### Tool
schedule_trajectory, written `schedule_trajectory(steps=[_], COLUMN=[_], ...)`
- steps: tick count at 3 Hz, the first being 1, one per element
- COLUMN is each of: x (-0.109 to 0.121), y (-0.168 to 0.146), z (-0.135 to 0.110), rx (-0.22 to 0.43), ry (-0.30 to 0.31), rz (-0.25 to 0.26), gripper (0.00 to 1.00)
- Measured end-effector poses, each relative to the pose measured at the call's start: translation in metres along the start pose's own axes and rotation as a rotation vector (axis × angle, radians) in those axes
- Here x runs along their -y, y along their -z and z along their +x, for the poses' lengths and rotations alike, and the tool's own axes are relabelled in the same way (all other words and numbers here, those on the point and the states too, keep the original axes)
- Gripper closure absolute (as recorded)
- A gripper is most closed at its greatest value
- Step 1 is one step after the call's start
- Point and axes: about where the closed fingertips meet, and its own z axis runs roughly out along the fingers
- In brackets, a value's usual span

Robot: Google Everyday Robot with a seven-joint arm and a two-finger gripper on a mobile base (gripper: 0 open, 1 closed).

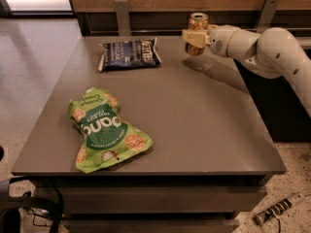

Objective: Move orange can near green rice chip bag

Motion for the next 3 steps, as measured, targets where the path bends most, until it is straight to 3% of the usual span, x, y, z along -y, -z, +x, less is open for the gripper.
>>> schedule_trajectory(steps=[1,3], x=[-0.023,-0.096], y=[0.035,0.078], z=[-0.033,-0.057], rx=[0.005,-0.018], ry=[0.005,-0.007], rz=[-0.026,-0.101], gripper=[1.0,1.0])
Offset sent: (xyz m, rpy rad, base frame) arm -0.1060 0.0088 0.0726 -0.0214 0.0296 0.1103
